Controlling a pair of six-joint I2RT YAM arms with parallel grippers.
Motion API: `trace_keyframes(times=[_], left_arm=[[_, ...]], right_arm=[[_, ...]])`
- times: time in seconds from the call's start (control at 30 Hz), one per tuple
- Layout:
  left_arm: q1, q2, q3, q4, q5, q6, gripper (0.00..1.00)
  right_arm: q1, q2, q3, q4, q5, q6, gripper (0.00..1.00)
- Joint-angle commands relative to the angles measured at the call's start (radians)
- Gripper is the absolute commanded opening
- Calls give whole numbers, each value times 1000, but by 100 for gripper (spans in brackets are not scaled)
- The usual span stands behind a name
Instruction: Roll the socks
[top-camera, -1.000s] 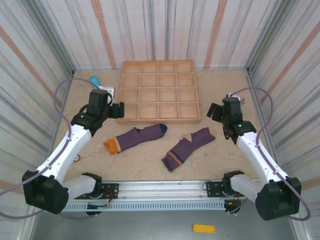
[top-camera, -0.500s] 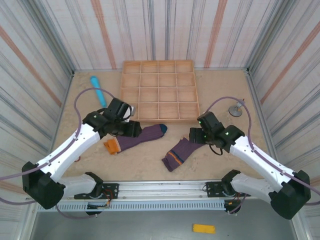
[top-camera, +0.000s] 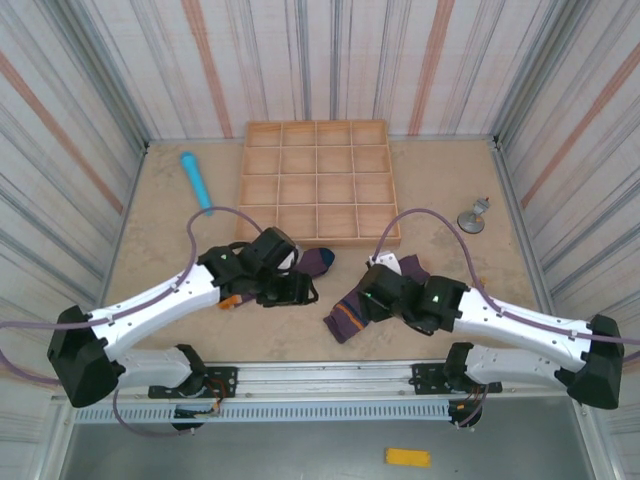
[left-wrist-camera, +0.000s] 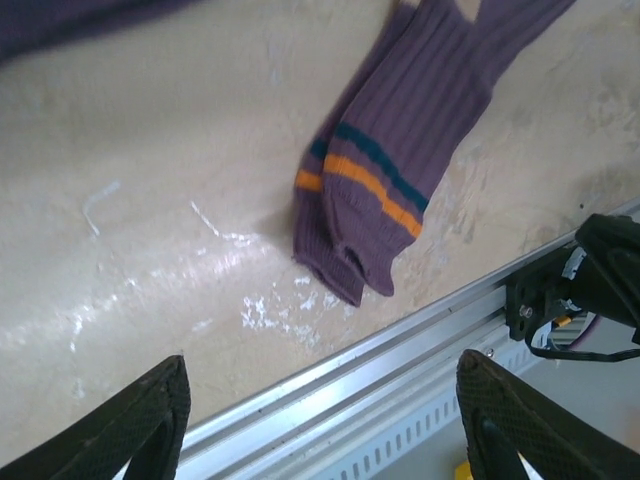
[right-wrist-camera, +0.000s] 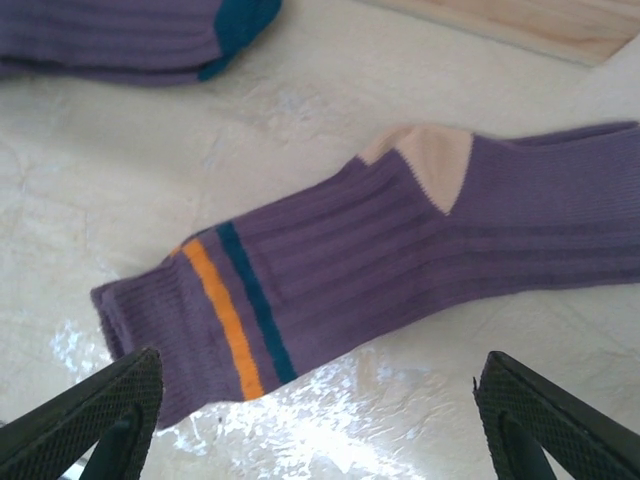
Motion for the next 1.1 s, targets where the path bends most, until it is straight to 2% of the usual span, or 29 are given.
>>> trace_keyframes(times=[0.0, 0.2, 0.47, 0.63, 0.8, 0.97, 1.07], left_arm=[[-34, 14, -51, 63, 3, -147, 71], [-97, 57, -134, 258, -3, -291, 72], [-187, 168, -164, 376, -76, -453, 72], [-191, 205, -185, 430, -93, -517, 72], [-189, 217, -207, 460, -126, -561, 72], [-182, 273, -198, 512, -111, -575, 71], [-177, 304, -199, 547, -97, -587, 66]], right_arm=[[50, 17, -31, 11, 31, 40, 88], [151, -24, -142, 125, 44, 43, 89], [215, -199, -250, 160, 68, 47, 86], [218, -229, -267, 148, 48, 54, 85], [263, -228, -297, 173, 72, 63, 85], [295, -197, -306, 202, 101, 50, 84], [320, -183, -306, 214, 129, 45, 84]])
